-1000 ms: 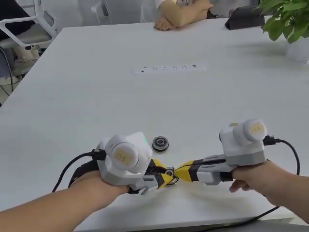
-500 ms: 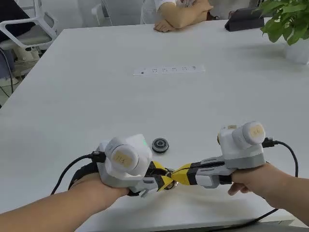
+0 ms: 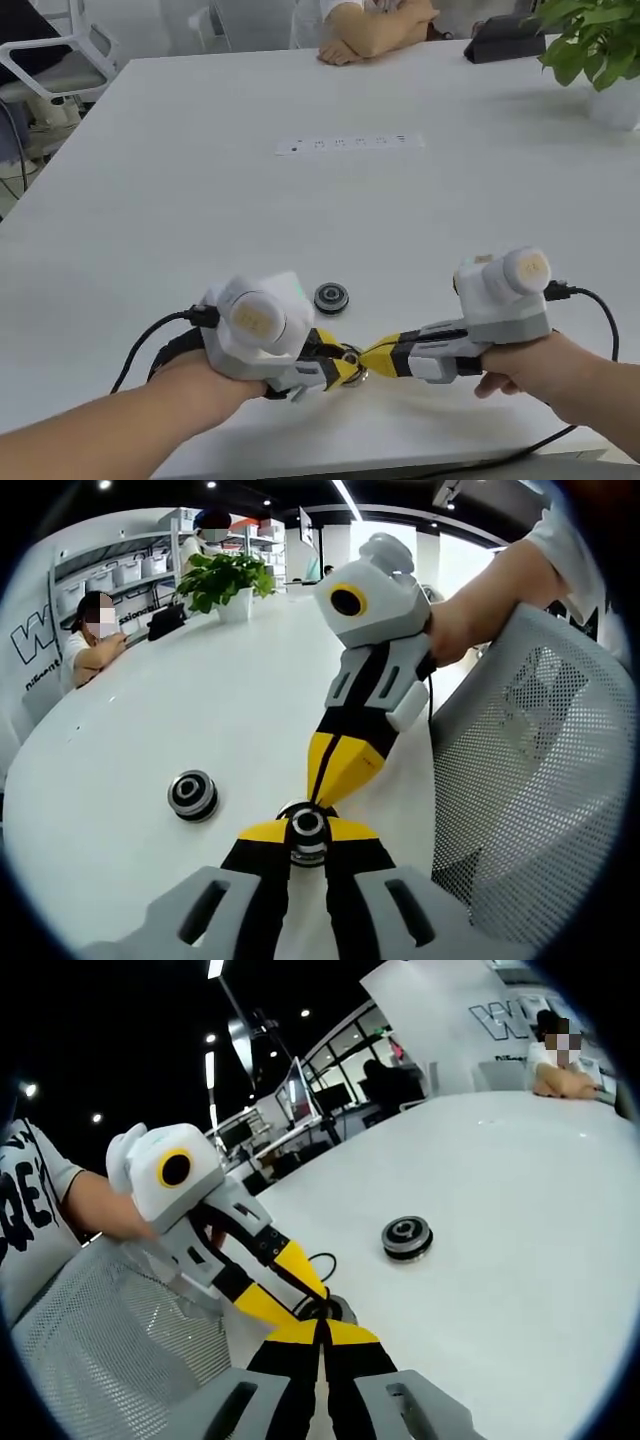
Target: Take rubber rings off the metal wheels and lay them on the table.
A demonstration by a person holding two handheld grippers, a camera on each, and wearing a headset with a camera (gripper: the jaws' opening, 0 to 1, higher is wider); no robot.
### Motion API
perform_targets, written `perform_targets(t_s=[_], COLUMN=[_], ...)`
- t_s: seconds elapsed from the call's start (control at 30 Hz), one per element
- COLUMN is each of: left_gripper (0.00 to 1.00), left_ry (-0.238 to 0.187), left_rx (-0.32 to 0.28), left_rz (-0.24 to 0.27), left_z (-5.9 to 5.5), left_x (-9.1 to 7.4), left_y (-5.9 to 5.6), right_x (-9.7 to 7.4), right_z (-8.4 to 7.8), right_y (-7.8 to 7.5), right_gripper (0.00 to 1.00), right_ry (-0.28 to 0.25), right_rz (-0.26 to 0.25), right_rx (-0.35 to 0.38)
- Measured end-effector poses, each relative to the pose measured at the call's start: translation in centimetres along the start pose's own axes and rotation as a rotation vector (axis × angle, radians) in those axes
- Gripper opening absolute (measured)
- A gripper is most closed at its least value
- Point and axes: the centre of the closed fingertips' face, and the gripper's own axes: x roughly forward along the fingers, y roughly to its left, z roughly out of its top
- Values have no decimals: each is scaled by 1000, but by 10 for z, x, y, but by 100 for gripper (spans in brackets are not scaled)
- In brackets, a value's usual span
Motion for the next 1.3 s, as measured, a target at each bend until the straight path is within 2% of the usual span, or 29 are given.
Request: perform_targets(t_s=[0.3,0.43,0.73,1.3], left_gripper=[8,13,15,25], left_ry=[6,5,-13,-42], left_rx=[-8,-29,-42,-47], left_rz=[-9,-13,-21,-14], left_z=[0,1,8,15], left_x=[0,-1,-8,-32], left_y=[-1,0,-1,-2], right_x=[-1,-2,-4,-6], right_z=[0,1,3,6], right_y=[0,0,1,4], right_gripper=[0,0,0,0], right_ry=[-4,-9,-17,-17], right_rz=[-1,1,3,12], right_rx=[4,6,14,12])
